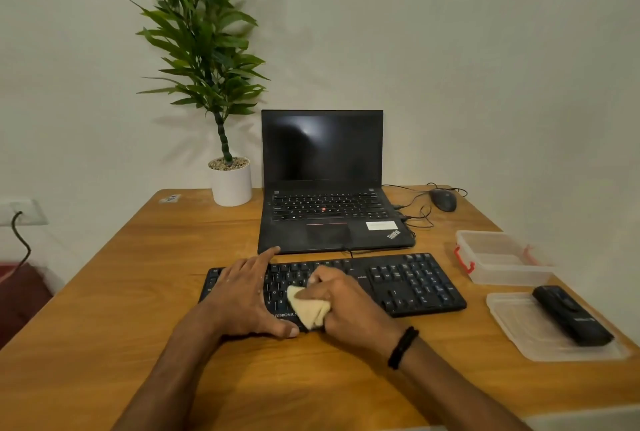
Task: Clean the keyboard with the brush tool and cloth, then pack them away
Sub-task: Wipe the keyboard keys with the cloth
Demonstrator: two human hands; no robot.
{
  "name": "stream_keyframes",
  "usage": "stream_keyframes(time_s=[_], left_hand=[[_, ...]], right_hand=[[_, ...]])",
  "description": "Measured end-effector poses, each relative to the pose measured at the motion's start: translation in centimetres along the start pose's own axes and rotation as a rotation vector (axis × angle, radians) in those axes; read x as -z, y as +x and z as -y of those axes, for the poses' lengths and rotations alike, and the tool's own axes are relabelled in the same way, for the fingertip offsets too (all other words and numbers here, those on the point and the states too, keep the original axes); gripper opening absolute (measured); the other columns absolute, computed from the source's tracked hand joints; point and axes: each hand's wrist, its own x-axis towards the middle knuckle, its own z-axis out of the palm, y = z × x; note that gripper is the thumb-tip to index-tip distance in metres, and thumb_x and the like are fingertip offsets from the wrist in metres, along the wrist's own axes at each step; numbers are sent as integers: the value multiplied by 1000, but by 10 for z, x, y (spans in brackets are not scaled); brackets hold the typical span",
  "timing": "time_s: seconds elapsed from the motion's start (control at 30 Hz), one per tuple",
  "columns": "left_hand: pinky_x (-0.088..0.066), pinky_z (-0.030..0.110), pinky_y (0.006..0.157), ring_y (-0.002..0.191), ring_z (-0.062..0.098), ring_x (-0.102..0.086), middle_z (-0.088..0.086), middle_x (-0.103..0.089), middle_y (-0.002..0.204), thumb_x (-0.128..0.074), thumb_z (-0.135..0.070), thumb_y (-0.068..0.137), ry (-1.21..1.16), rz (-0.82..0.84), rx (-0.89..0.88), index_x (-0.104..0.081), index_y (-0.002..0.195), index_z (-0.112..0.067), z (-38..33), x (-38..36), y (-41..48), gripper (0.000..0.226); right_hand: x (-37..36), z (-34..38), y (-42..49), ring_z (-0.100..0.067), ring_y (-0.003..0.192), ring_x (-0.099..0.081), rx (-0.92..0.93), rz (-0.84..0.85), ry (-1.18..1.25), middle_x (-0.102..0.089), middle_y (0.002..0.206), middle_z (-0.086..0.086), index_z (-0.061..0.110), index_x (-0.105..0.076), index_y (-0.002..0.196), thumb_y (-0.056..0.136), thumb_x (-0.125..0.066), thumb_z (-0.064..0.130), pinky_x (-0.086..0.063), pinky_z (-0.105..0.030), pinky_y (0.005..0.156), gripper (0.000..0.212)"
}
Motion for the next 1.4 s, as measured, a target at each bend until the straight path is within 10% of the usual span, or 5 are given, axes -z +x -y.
stream_keyframes(time_s=[0.4,0.6,0.77,1.13,1.4], left_hand=[[-15,46,125,147,21,-21,-3,-25,162,-73,-87,45,-17,1,-9,6,159,-39,-6,0,-2,147],[-16,47,125,149,24,-23,1,-23,163,-79,-86,44,-61,11,20,8,159,-40,-9,9,-1,152],[-20,45,124,147,22,-28,0,-29,162,-79,-87,42,-90,1,-2,8,160,-38,-3,4,-6,154],[-19,47,125,148,23,-27,0,-28,162,-78,-88,39,-68,-7,6,9,159,-38,-3,3,-1,157],[-13,51,126,151,27,-19,-1,-21,165,-67,-99,40,25,37,10,4,159,-42,-7,2,8,150]], right_hand=[[-7,6,-3,-6,106,-39,50,-33,-22,-48,114,8,28,-63,128,93,-67,25,-42,-22,89,36],[-14,5,48,-22,114,-45,-278,-260,-247,-50,120,-6,17,-66,122,92,-66,18,-45,-31,95,30],[-13,21,35,-15,96,-52,67,42,112,-59,104,-2,21,-75,111,86,-70,10,-46,-27,78,28],[-16,17,34,-6,92,-43,87,43,37,-50,100,7,25,-74,111,88,-71,14,-38,-20,74,26],[63,-49,-18,-8,99,-46,-356,-145,-179,-52,106,7,28,-65,128,89,-70,15,-36,-14,74,42]])
